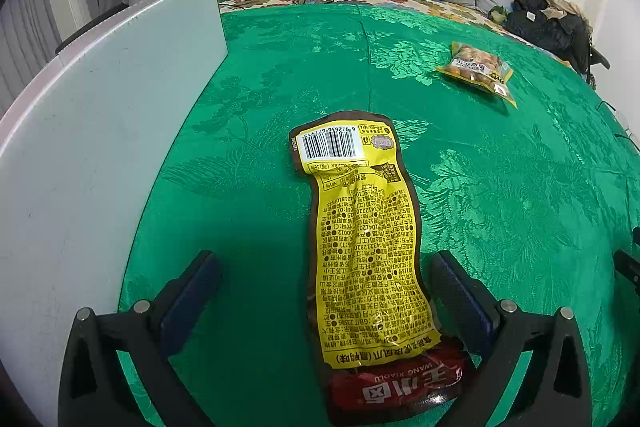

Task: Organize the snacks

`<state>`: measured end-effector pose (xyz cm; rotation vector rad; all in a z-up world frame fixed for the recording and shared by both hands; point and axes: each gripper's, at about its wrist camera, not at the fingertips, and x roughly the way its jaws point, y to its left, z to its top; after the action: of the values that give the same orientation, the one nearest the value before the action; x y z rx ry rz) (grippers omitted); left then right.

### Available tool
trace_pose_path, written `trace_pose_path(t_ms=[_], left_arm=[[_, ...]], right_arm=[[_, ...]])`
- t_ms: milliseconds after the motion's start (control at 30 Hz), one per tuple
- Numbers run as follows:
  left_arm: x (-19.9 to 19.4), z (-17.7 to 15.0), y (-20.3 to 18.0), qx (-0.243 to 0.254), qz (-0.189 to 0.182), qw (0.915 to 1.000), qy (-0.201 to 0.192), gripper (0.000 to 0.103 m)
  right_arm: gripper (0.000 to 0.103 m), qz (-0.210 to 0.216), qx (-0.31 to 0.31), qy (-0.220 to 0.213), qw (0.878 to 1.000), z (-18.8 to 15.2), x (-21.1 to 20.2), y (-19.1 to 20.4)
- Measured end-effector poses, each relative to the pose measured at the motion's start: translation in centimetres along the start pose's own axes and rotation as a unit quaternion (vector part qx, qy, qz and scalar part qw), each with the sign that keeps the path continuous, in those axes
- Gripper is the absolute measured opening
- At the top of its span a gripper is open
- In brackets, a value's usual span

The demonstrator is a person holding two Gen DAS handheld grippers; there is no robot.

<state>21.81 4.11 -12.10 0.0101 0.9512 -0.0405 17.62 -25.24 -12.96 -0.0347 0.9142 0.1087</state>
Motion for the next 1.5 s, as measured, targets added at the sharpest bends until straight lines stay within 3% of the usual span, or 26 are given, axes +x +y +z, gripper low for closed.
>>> trace_pose_path(t_ms=[133,400,500,700,900,967,1067,1100,1167,1200,1233,1367,1500], left_arm=[[0.0,0.0,0.0,0.0,0.0,1.0,0.0,0.103],[0.0,0.0,0.0,0.0,0.0,1.0,0.0,0.103],[0.0,0.0,0.0,0.0,0.0,1.0,0.0,0.103],[0.0,0.0,0.0,0.0,0.0,1.0,0.0,0.103],[0.0,0.0,0.0,0.0,0.0,1.0,0.0,0.103],[0.0,0.0,0.0,0.0,0.0,1.0,0.0,0.103],[0.1,0.0,0.0,0.0,0.0,1.0,-0.001,0.103],[0.1,0.0,0.0,0.0,0.0,1.0,0.0,0.103],[0.1,0.0,0.0,0.0,0.001,1.0,-0.001,0.103],[0.1,0.0,0.0,0.0,0.001,1.0,-0.001,0.103],[0.1,0.0,0.0,0.0,0.001,1.0,-0.001,0.103],[0.1,0.1,0.0,-0.001,0.0,1.0,-0.001,0.103],[0.1,0.3,0.0,0.005,-0.005,0.9999,0.013,0.103]], right_arm=[[0.092,0.012,0.04,0.022,0.999,2.3,0.7,0.0],[0.091,0.062,0.14,0.006,0.988,14.4,4.8,1.5],[0.091,0.057,0.156,0.02,0.986,18.0,7.1,2.6],[0.091,0.025,0.183,0.066,0.981,21.1,11.0,4.6],[0.091,-0.025,0.213,0.097,0.972,22.7,14.1,5.4],[0.091,-0.039,0.192,0.134,0.971,22.8,15.9,6.2],[0.092,-0.069,0.135,0.135,0.979,22.9,16.6,8.1],[0.088,-0.069,0.105,0.126,0.984,22.8,16.4,8.8],[0.079,-0.05,0.073,0.12,0.989,22.4,15.9,9.3],[0.064,-0.045,0.06,0.119,0.99,22.0,15.2,9.4],[0.059,-0.046,0.052,0.122,0.99,21.7,14.8,9.4],[0.058,-0.006,0.004,0.139,0.99,18.7,12.4,9.4],[0.058,0.066,-0.005,0.126,0.99,13.1,6.3,9.1]])
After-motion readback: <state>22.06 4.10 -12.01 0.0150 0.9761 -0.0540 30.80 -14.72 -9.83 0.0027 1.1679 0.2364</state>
